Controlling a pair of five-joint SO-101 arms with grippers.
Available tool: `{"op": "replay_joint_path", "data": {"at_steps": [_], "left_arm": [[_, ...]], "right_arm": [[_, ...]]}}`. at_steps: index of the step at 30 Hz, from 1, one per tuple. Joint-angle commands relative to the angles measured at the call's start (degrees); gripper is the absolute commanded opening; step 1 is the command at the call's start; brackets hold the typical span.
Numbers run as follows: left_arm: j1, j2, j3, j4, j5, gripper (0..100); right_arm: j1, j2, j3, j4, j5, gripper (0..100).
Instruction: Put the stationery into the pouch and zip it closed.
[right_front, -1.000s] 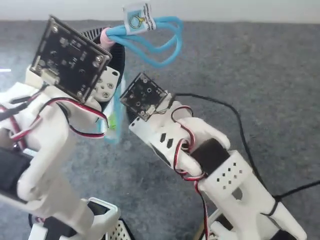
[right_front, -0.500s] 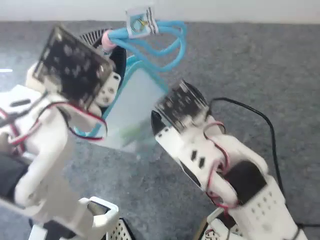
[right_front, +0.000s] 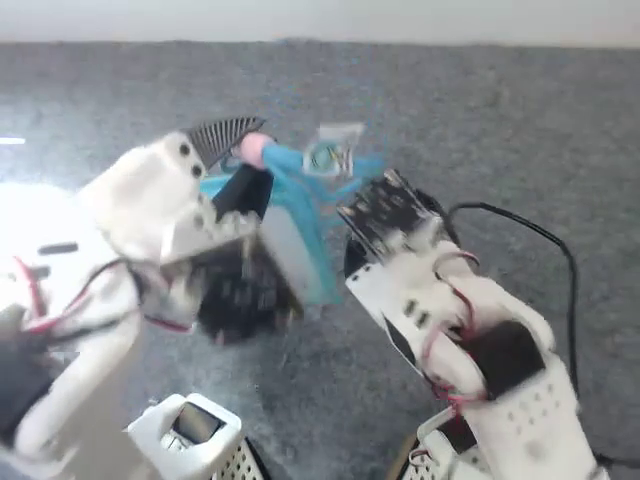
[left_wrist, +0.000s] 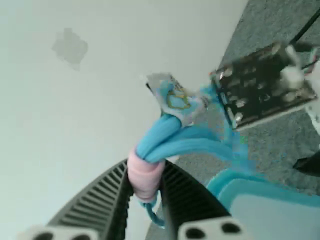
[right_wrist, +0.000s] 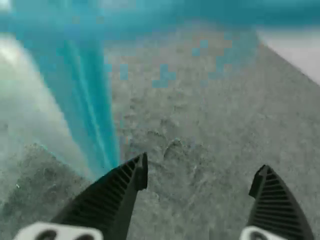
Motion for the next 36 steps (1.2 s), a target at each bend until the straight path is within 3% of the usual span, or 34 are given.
{"op": "replay_joint_path", "data": {"at_steps": [1, 9, 20, 29, 36], "left_arm": [[0.97, -1.93, -0.22, 1.23, -4.66, 1], [0.88, -1.93, -0.48, 0.97, -11.08, 1], [-1.93, -2.02, -3.74, -2.81, -11.34, 1], [-1.58, -1.93, -8.31, -3.08, -9.23, 1], [-1.49, -1.85, -7.6, -4.22, -9.05, 1]], "right_arm": [[-0.48, 1.01, -3.25, 1.01, -1.32, 33.6], [-4.97, -2.77, -3.6, 4.09, 0.0, 33.7], [-6.11, -17.71, -2.55, 6.99, -3.87, 33.6], [-12.44, -28.44, 16.62, -9.1, 0.62, 33.6], [-15.52, -29.49, 17.76, -11.74, 0.7, 33.6]]}}
